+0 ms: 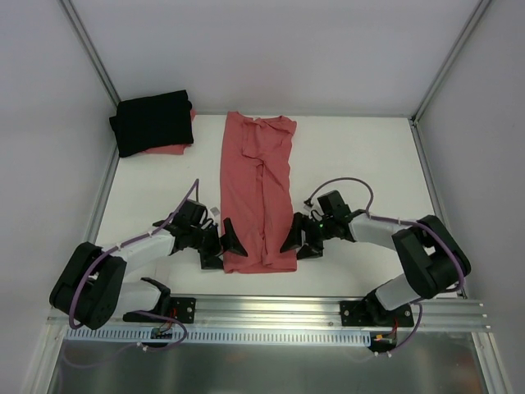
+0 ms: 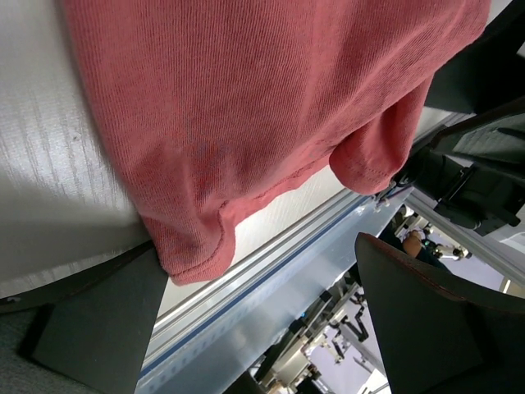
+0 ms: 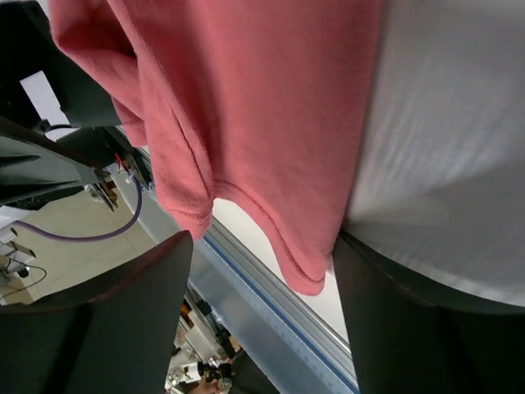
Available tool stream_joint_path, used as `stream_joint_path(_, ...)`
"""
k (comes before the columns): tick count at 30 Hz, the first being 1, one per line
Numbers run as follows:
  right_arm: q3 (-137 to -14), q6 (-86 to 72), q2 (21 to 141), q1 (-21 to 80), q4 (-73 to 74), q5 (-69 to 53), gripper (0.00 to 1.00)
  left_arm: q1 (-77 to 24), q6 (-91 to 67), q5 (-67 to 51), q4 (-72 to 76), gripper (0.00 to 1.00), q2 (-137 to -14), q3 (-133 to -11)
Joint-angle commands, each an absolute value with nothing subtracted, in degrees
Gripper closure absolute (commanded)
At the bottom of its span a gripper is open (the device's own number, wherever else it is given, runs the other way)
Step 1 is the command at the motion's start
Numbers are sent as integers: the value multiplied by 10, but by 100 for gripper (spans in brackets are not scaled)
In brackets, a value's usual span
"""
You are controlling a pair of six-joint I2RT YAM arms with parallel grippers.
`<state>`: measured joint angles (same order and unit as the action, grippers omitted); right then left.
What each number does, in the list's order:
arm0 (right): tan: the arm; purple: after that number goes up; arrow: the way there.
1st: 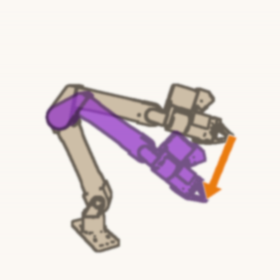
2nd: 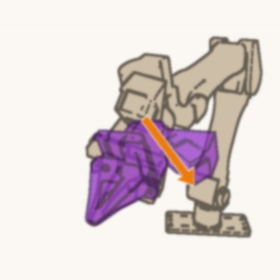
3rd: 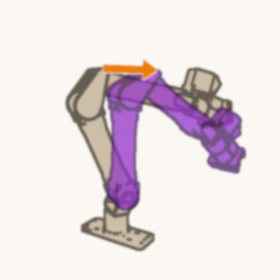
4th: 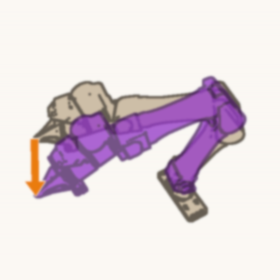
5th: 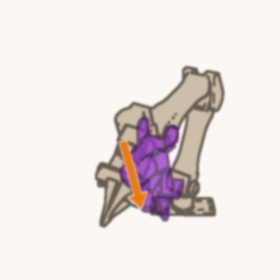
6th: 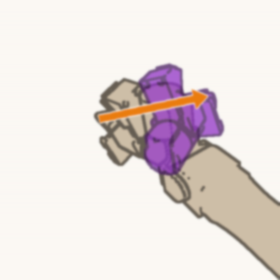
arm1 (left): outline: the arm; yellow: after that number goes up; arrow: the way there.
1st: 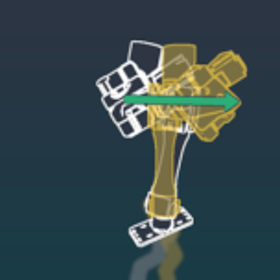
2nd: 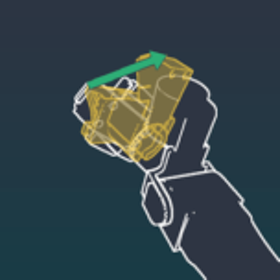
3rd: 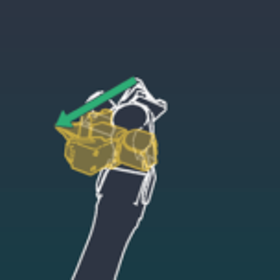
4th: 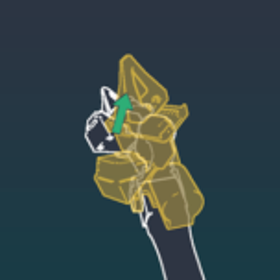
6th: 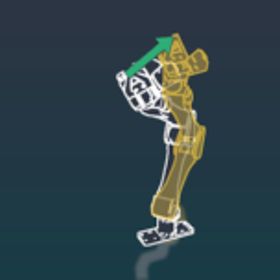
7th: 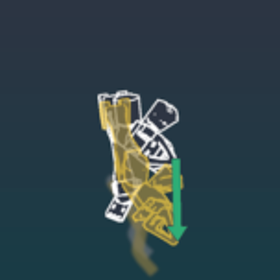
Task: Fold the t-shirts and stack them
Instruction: Grab the bottom of the folded rectangular tshirt with both arms
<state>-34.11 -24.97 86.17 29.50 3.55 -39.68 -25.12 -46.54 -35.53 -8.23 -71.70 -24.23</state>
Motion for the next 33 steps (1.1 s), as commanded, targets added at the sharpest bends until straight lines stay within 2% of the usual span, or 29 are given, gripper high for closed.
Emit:
stream_joint_path(1,-326,-286,877,329,4,-375,28,-254,-446,-284,-90,1,-739,-222)
stream_joint_path(2,-321,-293,875,335,-2,-371,34,-254,-447,-284,-91,1,-740,-224)
stream_joint_path(4,-301,-309,865,356,-17,-369,39,-255,-447,-282,-91,2,-739,-226)
stream_joint_path(5,-294,-314,860,360,-20,-366,47,-256,-448,-281,-91,3,-739,-226)
stream_joint_path(7,-281,-321,850,371,-20,-363,57,-257,-451,-280,-84,8,-740,-223)
stream_joint_path(8,-279,-322,848,372,-20,-361,72,-258,-452,-282,-79,14,-742,-222)
stream_joint_path(9,-276,-323,846,372,-19,-359,83,-259,-453,-285,-74,21,-746,-218)
stream_joint_path(10,-277,-322,846,372,-16,-359,100,-260,-454,-289,-65,45,-750,-217)
stream_joint_path(13,-284,-313,839,373,-3,-352,99,-266,-454,-289,-64,100,-765,-223)
stream_joint_path(20,-305,-273,801,372,98,-338,99,-280,-430,-280,-115,100,-759,-263)
stream_joint_path(26,-305,-273,773,373,124,-341,100,-280,-413,-280,-174,100,-737,-283)
stream_joint_path(33,-299,-261,714,373,191,-349,99,-281,-414,-291,-247,100,-665,-290)
